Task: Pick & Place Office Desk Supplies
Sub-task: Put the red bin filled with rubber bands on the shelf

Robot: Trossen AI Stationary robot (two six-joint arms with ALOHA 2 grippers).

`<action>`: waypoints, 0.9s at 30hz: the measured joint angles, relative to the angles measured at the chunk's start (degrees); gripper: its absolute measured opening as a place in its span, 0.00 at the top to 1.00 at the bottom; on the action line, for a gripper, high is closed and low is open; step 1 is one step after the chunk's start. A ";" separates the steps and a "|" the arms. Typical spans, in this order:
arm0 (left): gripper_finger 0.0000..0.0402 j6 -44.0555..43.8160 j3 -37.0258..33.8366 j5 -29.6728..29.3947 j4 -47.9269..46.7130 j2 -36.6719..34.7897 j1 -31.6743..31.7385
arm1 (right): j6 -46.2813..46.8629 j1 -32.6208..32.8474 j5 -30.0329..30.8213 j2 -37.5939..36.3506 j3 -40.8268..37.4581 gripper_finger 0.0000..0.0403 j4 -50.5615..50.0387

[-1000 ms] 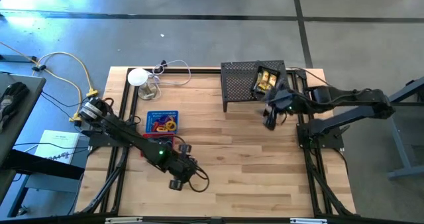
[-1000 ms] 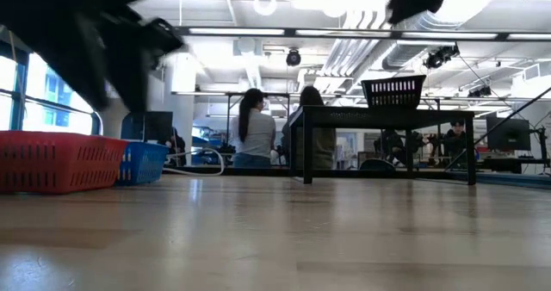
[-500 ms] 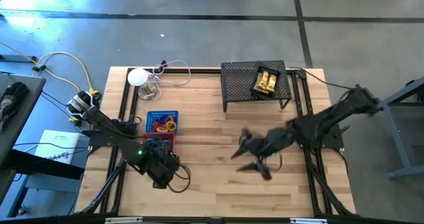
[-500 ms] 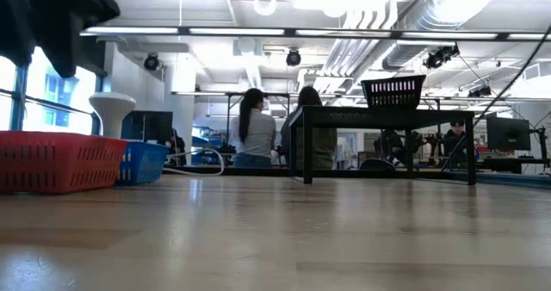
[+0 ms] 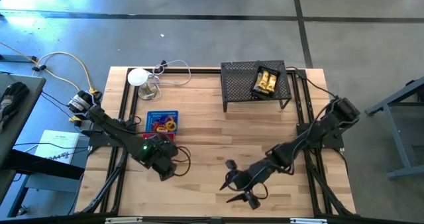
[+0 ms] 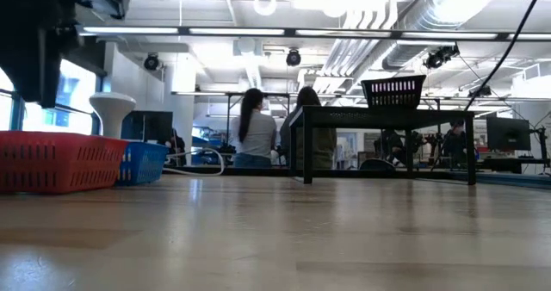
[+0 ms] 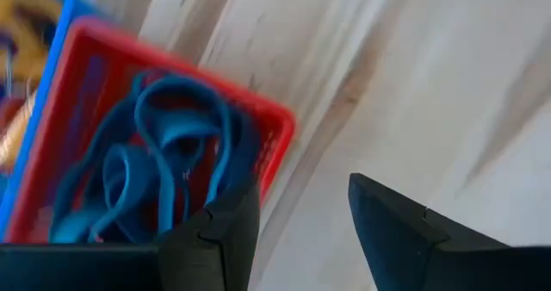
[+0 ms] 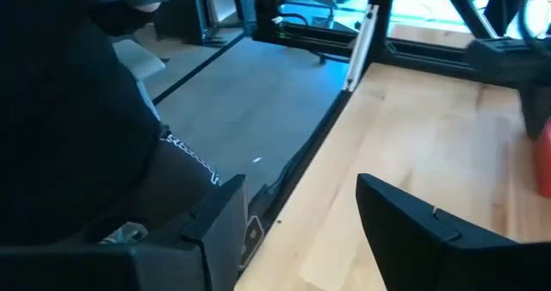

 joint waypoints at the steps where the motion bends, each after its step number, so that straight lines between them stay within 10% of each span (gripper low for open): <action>1: 0.58 -2.60 -0.27 0.22 -0.30 0.00 0.03 | 0.02 0.00 0.04 0.31 0.00 0.49 0.10; 6: 0.58 -13.65 -1.17 3.11 -0.34 0.00 0.16 | 0.51 -0.06 0.27 0.60 0.00 0.49 -0.06; 27: 0.58 7.81 -6.34 0.78 -6.16 0.04 -6.43 | 0.63 0.59 0.21 0.60 0.00 0.49 0.30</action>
